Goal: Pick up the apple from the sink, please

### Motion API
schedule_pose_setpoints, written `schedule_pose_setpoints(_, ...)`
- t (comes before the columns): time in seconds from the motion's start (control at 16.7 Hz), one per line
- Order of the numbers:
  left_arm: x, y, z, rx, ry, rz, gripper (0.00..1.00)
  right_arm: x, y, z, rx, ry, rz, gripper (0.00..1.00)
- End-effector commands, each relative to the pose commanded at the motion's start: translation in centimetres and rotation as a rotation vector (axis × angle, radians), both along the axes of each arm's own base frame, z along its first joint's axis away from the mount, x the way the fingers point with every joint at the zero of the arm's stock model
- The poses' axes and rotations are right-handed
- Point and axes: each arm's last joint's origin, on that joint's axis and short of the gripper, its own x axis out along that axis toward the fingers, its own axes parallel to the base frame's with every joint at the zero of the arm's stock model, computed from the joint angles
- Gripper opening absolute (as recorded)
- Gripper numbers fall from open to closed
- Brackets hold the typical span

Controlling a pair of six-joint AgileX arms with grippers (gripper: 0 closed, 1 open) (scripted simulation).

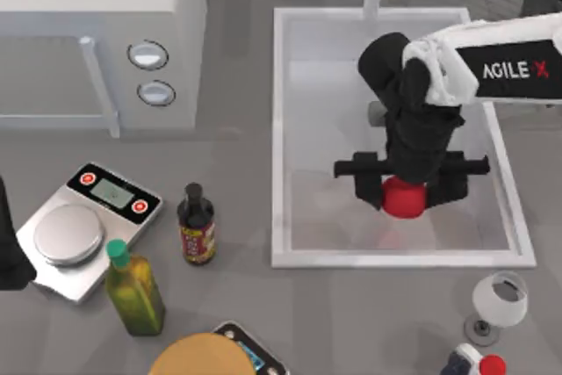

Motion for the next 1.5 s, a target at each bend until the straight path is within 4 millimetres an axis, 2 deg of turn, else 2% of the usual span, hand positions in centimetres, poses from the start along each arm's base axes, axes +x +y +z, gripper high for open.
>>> schedule_pose_setpoints(0.12, 0.0, 0.0, 0.0, 0.0, 0.0, 0.0, 1.0, 0.6, 0.3, 3.4, -0.006, 0.011, 0.0, 0.0)
schedule_pose_setpoints(0.3, 0.0, 0.0, 0.0, 0.0, 0.0, 0.0, 1.0, 0.6, 0.4, 9.5, -0.017, 0.034, 0.0, 0.0)
schedule_pose_setpoints(0.48, 0.0, 0.0, 0.0, 0.0, 0.0, 0.0, 1.0, -0.3, -0.2, 15.5, -0.018, 0.036, -0.001, 0.0)
schedule_pose_setpoints(0.66, 0.0, 0.0, 0.0, 0.0, 0.0, 0.0, 1.0, -1.4, -0.8, 19.7, -0.007, 0.015, 0.0, 0.0)
schedule_pose_setpoints(0.78, 0.0, 0.0, 0.0, 0.0, 0.0, 0.0, 1.0, -1.7, -1.0, 20.7, -0.003, 0.006, 0.0, 0.0)
schedule_pose_setpoints(1.14, 0.0, 0.0, 0.0, 0.0, 0.0, 0.0, 1.0, -1.8, -1.2, 20.8, -0.002, 0.005, 0.002, 0.0)
schedule_pose_setpoints(1.32, 0.0, 0.0, 0.0, 0.0, 0.0, 0.0, 1.0, -2.6, -4.2, 21.7, 0.0, -0.003, 0.001, 0.0)
schedule_pose_setpoints(1.5, 0.0, 0.0, 0.0, 0.0, 0.0, 0.0, 1.0, -4.8, -8.8, 22.0, -0.006, 0.012, -0.001, 0.0)
